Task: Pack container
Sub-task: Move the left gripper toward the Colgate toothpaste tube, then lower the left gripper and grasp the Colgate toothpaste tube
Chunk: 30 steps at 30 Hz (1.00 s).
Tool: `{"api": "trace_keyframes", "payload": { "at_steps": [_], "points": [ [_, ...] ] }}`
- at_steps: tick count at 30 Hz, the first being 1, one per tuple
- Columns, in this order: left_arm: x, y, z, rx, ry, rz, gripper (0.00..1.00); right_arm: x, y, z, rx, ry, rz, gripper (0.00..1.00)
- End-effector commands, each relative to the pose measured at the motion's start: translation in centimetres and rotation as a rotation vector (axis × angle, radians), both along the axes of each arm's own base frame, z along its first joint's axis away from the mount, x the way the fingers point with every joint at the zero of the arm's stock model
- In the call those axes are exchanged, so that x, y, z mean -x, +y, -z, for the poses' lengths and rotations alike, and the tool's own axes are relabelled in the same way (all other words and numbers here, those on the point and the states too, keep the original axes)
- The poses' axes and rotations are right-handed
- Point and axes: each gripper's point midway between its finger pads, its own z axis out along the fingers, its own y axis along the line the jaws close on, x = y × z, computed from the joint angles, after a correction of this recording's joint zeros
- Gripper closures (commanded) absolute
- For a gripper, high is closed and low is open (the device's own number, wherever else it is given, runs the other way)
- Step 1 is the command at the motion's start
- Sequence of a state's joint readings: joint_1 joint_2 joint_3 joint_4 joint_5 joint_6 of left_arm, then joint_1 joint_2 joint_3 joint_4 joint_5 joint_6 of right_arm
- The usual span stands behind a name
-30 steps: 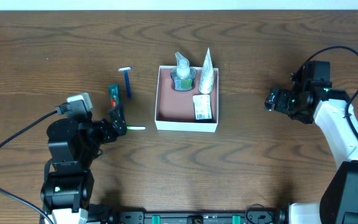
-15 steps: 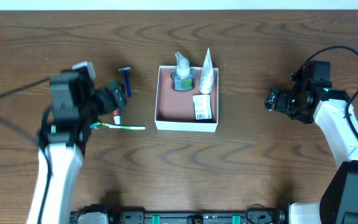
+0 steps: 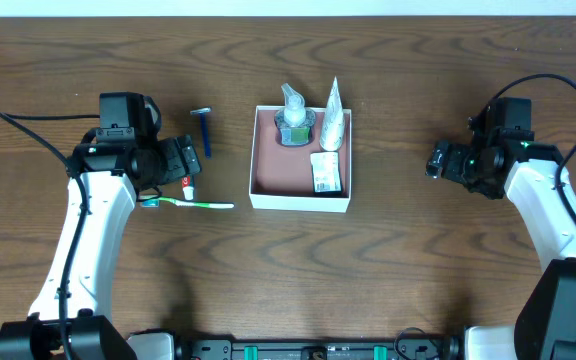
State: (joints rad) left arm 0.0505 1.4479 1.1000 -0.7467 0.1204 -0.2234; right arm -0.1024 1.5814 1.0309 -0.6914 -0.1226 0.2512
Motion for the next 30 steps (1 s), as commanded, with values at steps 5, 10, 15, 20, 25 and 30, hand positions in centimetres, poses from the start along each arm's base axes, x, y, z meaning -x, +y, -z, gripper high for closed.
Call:
{"api": "trace_keyframes", "payload": {
  "at_steps": [5,10,15,20,25,30],
  "points": [
    [-0.8,1.4,2.2,-0.081,0.064,0.016,0.02,0.2,-0.2,0.3,0.006,0.008,-0.006,0.01],
    [-1.0,1.1,5.2,-0.057,0.141,0.026,0.02,0.2,-0.2,0.3,0.006,0.008,-0.006,0.01],
    [-1.7,1.1,6.2,-0.055,0.141,0.027,0.02,0.2,-0.2,0.3,0.006,0.008,-0.005,0.01],
    [-2.4,1.1,7.2,-0.059,0.136,0.038,0.02,0.2,-0.2,0.3,0.006,0.008,-0.005,0.01],
    [-2.5,1.1,9.1,-0.06,0.175,0.051,0.01,0.2,-0.2,0.3,0.006,0.008,-0.005,0.01],
    [-2.4,1.1,10.4,-0.059,0.204,0.054,0.01,0.2,-0.2,0.3,0.006,0.008,-0.005,0.01]
  ]
}}
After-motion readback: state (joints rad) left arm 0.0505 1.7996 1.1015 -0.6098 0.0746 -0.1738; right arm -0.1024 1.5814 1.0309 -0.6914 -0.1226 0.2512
